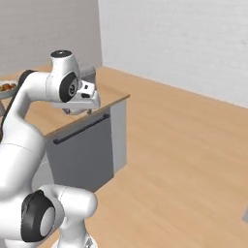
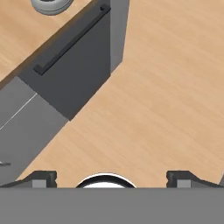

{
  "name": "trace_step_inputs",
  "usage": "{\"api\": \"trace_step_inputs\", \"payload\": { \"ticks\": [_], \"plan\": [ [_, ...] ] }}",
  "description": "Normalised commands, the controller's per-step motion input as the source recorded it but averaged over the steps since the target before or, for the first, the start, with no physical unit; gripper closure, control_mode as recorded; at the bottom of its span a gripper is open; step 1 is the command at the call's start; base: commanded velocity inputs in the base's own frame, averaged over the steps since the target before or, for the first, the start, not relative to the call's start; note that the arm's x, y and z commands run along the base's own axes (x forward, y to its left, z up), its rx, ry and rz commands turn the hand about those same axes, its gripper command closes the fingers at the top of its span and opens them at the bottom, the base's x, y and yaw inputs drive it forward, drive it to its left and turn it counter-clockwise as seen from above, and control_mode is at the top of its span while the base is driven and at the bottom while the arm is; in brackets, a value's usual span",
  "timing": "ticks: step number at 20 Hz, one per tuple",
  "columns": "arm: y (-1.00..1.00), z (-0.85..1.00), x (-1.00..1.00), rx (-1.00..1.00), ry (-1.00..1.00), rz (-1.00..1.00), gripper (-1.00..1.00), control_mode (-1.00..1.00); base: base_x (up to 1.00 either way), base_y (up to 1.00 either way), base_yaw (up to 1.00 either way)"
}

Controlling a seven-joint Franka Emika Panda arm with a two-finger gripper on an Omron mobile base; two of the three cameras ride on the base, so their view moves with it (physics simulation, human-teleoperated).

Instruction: Navigate to the stand mixer.

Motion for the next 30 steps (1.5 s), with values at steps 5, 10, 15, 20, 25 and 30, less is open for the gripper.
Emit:
{"api": "trace_step_inputs", "payload": {
  "ticks": [5,10,15,20,25,30],
  "plan": [
    [0.0,0.0,0.0,0.0,0.0,0.0,-1.0,1.0,1.0,-0.64,0.42],
    [0.0,0.0,0.0,0.0,0.0,0.0,-1.0,1.0,0.91,-0.46,0.55],
    [0.0,0.0,0.0,0.0,0.0,0.0,-1.0,1.0,0.72,-0.46,0.63],
    [0.0,0.0,0.0,0.0,0.0,0.0,-1.0,1.0,0.61,-0.47,0.62],
    [0.0,0.0,0.0,0.0,0.0,0.0,-1.0,1.0,0.8,-0.42,0.53],
    [0.0,0.0,0.0,0.0,0.0,0.0,-1.0,1.0,1.0,-0.41,0.38]
  ]
}}
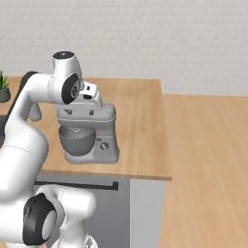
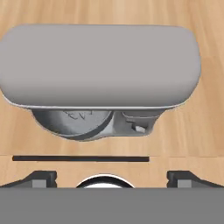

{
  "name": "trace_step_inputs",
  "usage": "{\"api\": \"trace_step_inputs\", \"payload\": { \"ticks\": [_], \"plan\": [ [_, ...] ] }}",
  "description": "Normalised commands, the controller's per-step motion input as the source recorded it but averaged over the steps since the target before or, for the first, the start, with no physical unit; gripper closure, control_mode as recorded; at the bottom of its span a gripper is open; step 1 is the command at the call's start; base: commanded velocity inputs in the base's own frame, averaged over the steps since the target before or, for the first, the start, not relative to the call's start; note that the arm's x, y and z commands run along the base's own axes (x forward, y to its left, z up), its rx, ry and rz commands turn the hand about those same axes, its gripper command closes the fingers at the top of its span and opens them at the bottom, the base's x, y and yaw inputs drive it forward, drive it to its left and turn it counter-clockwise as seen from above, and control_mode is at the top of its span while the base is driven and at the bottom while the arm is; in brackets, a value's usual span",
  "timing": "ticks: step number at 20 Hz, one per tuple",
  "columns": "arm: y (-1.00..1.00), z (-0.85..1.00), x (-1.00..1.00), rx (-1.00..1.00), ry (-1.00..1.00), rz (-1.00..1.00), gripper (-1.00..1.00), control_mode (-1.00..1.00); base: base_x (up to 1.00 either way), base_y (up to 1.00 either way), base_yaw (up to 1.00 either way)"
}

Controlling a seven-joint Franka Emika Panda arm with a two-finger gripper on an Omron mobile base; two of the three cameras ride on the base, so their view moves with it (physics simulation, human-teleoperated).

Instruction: Navigate to the stand mixer.

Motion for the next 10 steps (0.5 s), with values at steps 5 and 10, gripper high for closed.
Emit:
{"api": "trace_step_inputs", "payload": {
  "ticks": [5,10],
  "plan": [
    [0.0,0.0,0.0,0.0,0.0,0.0,-1.0,1.0,0.96,-0.35,0.16],
    [0.0,0.0,0.0,0.0,0.0,0.0,-1.0,1.0,0.62,-0.16,0.11]
  ]
}}
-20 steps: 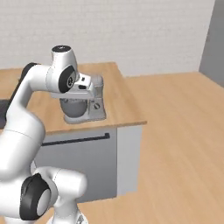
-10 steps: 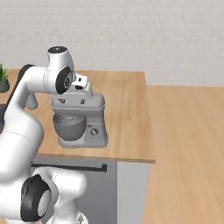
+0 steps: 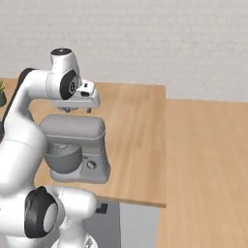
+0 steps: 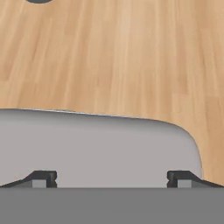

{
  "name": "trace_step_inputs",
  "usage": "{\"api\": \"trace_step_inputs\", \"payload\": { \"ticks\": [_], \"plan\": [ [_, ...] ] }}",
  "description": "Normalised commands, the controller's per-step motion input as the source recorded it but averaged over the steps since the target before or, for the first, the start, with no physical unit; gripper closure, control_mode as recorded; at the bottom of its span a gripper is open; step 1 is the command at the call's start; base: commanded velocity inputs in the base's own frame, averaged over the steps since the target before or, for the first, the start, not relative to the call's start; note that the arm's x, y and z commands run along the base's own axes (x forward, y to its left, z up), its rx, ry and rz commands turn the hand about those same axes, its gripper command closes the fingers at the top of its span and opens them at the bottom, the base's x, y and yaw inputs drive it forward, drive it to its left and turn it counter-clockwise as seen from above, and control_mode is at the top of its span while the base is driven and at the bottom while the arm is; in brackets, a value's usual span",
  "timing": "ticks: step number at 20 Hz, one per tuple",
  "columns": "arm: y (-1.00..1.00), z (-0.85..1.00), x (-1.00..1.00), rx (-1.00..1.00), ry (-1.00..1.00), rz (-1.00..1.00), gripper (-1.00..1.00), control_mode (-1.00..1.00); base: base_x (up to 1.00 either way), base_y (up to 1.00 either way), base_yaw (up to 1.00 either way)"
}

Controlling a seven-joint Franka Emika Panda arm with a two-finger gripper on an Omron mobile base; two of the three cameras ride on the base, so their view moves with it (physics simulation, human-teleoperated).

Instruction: Navigate to the stand mixer.

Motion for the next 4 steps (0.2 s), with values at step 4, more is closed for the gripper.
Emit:
{"api": "trace_step_inputs", "payload": {
  "ticks": [4],
  "plan": [
    [0.0,0.0,0.0,0.0,0.0,0.0,-1.0,1.0,0.02,0.0,0.0]
  ]
}}
